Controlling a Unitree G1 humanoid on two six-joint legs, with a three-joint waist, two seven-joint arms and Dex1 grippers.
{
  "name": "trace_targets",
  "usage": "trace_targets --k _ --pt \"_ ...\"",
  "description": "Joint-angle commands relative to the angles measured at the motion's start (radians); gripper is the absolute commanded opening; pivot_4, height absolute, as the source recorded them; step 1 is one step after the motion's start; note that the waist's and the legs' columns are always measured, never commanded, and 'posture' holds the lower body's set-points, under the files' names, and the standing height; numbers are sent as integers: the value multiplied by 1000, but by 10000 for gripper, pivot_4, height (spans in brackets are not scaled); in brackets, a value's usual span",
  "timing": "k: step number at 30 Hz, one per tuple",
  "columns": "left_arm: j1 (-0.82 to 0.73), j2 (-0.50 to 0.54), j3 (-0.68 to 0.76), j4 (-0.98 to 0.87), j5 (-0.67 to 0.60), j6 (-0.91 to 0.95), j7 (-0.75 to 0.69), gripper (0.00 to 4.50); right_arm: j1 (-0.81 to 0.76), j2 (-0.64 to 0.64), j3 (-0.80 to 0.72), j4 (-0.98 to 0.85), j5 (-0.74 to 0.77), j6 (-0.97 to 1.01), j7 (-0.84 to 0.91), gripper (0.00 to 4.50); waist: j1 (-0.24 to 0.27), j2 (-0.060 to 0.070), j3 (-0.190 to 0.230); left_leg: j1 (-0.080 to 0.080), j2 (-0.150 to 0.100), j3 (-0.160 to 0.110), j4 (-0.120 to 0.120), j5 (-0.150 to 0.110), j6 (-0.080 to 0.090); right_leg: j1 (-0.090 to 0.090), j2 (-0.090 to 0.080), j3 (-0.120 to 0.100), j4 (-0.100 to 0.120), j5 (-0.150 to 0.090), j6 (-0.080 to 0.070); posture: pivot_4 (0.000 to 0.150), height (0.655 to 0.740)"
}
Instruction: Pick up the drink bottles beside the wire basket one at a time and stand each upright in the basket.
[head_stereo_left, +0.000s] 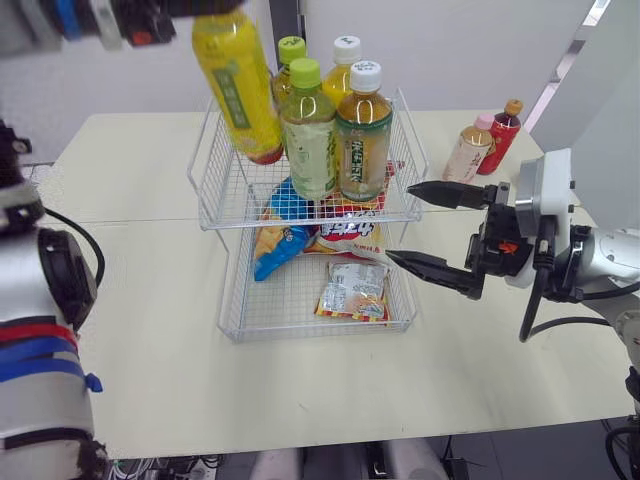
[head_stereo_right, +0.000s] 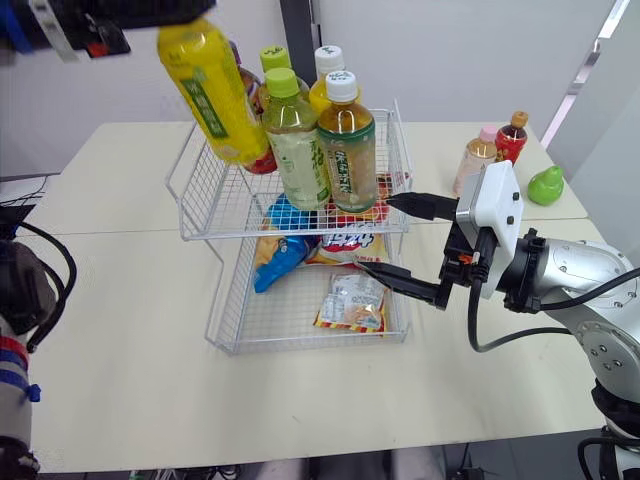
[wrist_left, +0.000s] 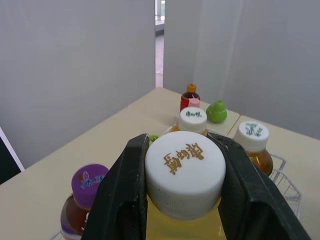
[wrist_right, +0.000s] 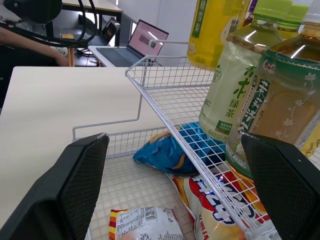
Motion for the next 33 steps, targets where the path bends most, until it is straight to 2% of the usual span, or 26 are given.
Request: trace_targets --k 1,16,17,18,19,21,27,33 --pt "4 -11 27 -61 -5 -45 9 13667 -13 6 -44 -24 22 -19 -12 45000 2 0 0 0 0 0 0 0 0 0 0 0 0 0 0 1500 7400" --pt "90 -58 29 -90 -12 -51 15 13667 -44 -20 -79 -17 47 -12 -30 45000 4 0 0 0 -1 0 0 0 0 0 -1 0 0 0 0 1500 7400" --pt "90 -65 33 -98 -17 -42 24 17167 -44 -21 -79 -18 48 -12 -30 45000 4 0 0 0 -1 0 0 0 0 0 -1 0 0 0 0 1500 7400" --pt "93 -68 27 -115 -19 -40 21 17167 -45 -21 -79 -18 48 -12 -30 45000 4 0 0 0 -1 0 0 0 0 0 -1 0 0 0 0 1500 7400" --pt "92 -72 23 -129 -21 -37 22 21883 -45 -21 -78 -17 47 -12 -30 45000 4 0 0 0 -1 0 0 0 0 0 -1 0 0 0 0 1500 7400" --pt "87 -72 18 -147 -23 -34 18 25537 -45 -20 -76 -17 46 -13 -30 45000 4 0 0 0 0 0 0 0 0 0 -1 0 0 0 0 1500 7400" --pt "64 -21 35 -186 -42 -16 -9 44636 -44 -19 -74 -12 41 -16 -27 45000 2 0 0 0 0 0 0 0 0 0 0 0 0 0 0 1500 7400" --pt "51 46 41 -184 -51 -11 -37 44636 -47 -19 -68 3 25 -24 -15 45000 2 0 0 0 0 0 0 0 0 0 0 0 0 0 0 1500 7400"
